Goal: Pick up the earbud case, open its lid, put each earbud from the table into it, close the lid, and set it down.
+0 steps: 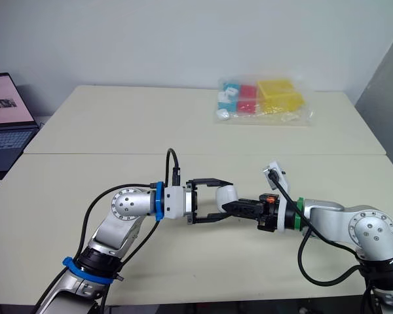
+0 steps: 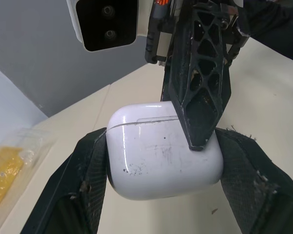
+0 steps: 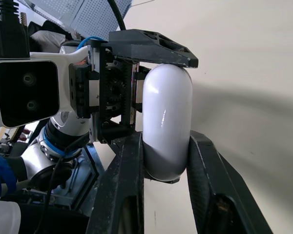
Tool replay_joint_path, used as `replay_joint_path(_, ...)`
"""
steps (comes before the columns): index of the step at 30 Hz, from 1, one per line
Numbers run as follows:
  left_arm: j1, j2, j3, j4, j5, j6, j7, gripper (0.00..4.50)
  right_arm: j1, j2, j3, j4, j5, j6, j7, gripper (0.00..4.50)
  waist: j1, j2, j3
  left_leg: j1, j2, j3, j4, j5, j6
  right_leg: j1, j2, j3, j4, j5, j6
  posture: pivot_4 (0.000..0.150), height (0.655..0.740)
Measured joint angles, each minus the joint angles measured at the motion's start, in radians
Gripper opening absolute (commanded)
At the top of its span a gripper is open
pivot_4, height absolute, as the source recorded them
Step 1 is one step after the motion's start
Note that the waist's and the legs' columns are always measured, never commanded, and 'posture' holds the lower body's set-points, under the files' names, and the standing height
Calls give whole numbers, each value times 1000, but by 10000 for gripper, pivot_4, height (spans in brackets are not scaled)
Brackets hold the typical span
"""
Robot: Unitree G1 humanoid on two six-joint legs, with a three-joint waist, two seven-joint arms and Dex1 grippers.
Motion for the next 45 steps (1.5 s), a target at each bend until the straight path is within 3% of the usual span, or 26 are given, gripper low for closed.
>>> replay_joint_path(6,0,0,1,-18,-5,35,-1,28727,0,2,0,3,0,0,5,7623,0,0,0,-2,0,0,0,0,0,-2,0,0,0,0,0,1500,7358)
replay_joint_path(7,0,-2,1,-18,-8,41,-1,36023,0,2,0,3,-1,0,5,7623,0,0,0,-2,0,0,0,0,0,-2,0,0,0,0,0,1500,7358)
replay_joint_path(10,-16,-11,3,-23,-30,79,3,44397,-1,2,2,2,-18,1,5,7623,0,0,0,-2,-1,0,1,0,0,-2,0,0,0,0,0,1500,7358)
replay_joint_path(14,-23,29,3,-20,5,94,7,45000,-1,0,2,2,-34,9,10,7623,-1,0,0,-2,0,0,1,0,0,-2,1,0,0,0,0,1500,7358)
replay_joint_path(20,-10,104,20,-27,-39,296,4,45000,-15,-82,-2,-1,-136,49,81,7623,-1,0,0,-2,0,0,1,0,0,-2,1,0,0,0,0,1500,7358)
replay_joint_path(24,-11,168,35,-89,-105,509,-11,45000,-54,-232,5,-49,-325,67,231,7623,-1,2,1,-2,0,-1,0,0,0,-3,1,0,0,0,0,1500,7358)
replay_joint_path(29,-42,184,15,-179,-155,765,3,45000,-126,-478,164,-186,-780,-59,544,7622,-1,3,2,-2,0,-2,0,0,0,-3,1,-2,-2,0,0,1500,7358)
replay_joint_path(37,-127,80,-66,-223,-140,915,92,45000,-177,-482,285,-226,-1133,-197,770,7622,0,3,2,-2,-1,-1,1,0,0,-3,1,-1,-1,0,0,1500,7358)
replay_joint_path(45,-157,28,-114,-215,-107,908,112,45000,-218,-395,286,-215,-1250,-206,844,7622,0,3,2,-2,-1,-1,1,0,0,-4,1,0,1,0,0,1500,7358)
